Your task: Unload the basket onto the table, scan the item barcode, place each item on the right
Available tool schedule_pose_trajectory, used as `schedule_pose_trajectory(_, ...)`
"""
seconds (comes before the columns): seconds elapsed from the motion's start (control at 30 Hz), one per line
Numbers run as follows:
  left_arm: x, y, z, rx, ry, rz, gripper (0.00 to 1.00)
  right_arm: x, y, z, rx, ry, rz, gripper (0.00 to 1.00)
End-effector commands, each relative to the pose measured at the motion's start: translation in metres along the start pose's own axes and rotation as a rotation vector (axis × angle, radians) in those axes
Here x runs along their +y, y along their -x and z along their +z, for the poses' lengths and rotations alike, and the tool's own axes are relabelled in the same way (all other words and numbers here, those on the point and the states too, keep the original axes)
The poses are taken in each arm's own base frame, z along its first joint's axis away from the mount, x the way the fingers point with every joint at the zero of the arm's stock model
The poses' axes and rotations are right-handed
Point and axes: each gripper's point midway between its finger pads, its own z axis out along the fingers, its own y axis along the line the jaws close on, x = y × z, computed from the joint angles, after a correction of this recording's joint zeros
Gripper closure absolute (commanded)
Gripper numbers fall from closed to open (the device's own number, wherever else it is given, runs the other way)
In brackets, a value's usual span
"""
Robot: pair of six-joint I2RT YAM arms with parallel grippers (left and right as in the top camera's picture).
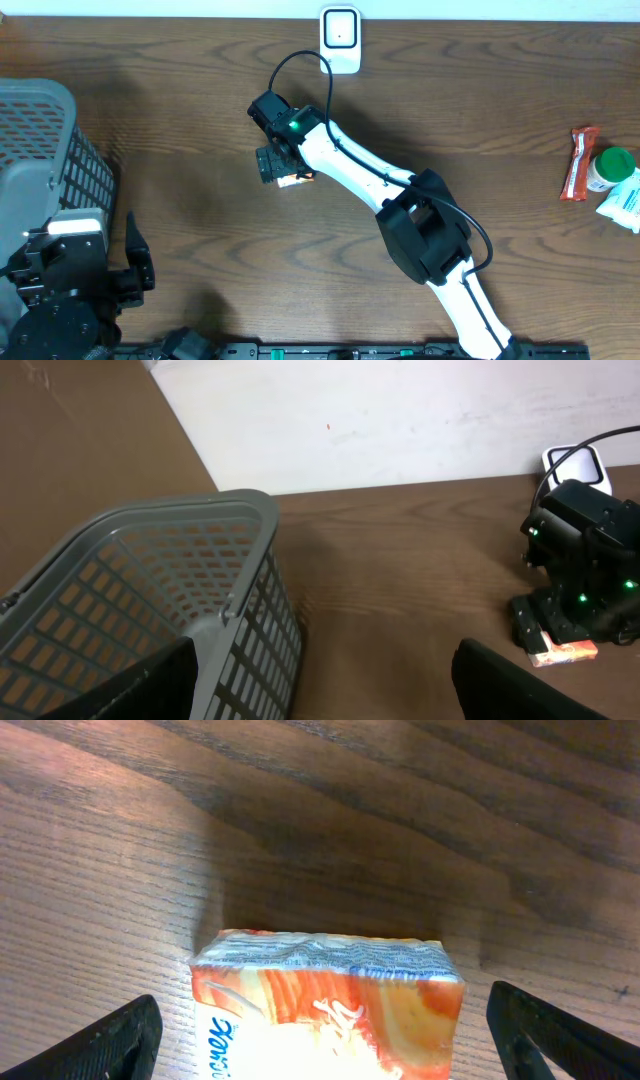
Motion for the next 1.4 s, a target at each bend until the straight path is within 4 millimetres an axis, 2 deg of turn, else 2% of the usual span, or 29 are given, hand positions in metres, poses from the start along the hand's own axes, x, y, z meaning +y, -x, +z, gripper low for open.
schedule_pose_trajectory(0.0, 0.003, 0.0, -0.002, -0.006, 0.005, -0.007, 0.18, -0.003, 0.001, 0.004, 0.003, -0.009, 0.016, 0.01)
schedule_pose_trajectory(0.4, 0.003, 0.0, -0.002, -0.006, 0.005, -0.007, 0.18, -0.006, -0.006, 0.018, 0.008, -0.013, 0.015, 0.01)
schedule_pose_trajectory(0.6, 0.003, 0.0, -0.002, -0.006, 0.005, -0.007, 0.18, -0.007, -0.003, 0.018, -0.003, -0.008, 0.021, 0.01)
schedule_pose_trajectory(0.8, 0.003, 0.0, -0.002, -0.006, 0.005, -0.007, 0.18, -0.015, -0.001, 0.019, 0.003, -0.016, 0.036, 0.14)
schedule_pose_trajectory(1.03, 0.003, 0.0, -0.002, -0.006, 0.006, -0.007, 0.18, -0.016, -0.003, 0.019, 0.012, -0.02, 0.035, 0.16)
schedule_pose_trajectory(1.1, 0.003, 0.0, -0.002, -0.006, 0.005, -0.007, 0.18, -0.016, -0.005, 0.019, 0.019, -0.019, 0.034, 0.15)
schedule_pose_trajectory(1.23, 0.003, 0.0, -0.002, -0.006, 0.005, -0.007, 0.18, -0.015, -0.008, 0.02, 0.03, -0.013, 0.033, 0.04)
schedule_pose_trajectory(1.37, 0.003, 0.0, -0.002, -0.006, 0.005, -0.007, 0.18, -0.02, -0.016, 0.03, 0.045, -0.023, 0.034, 0.03)
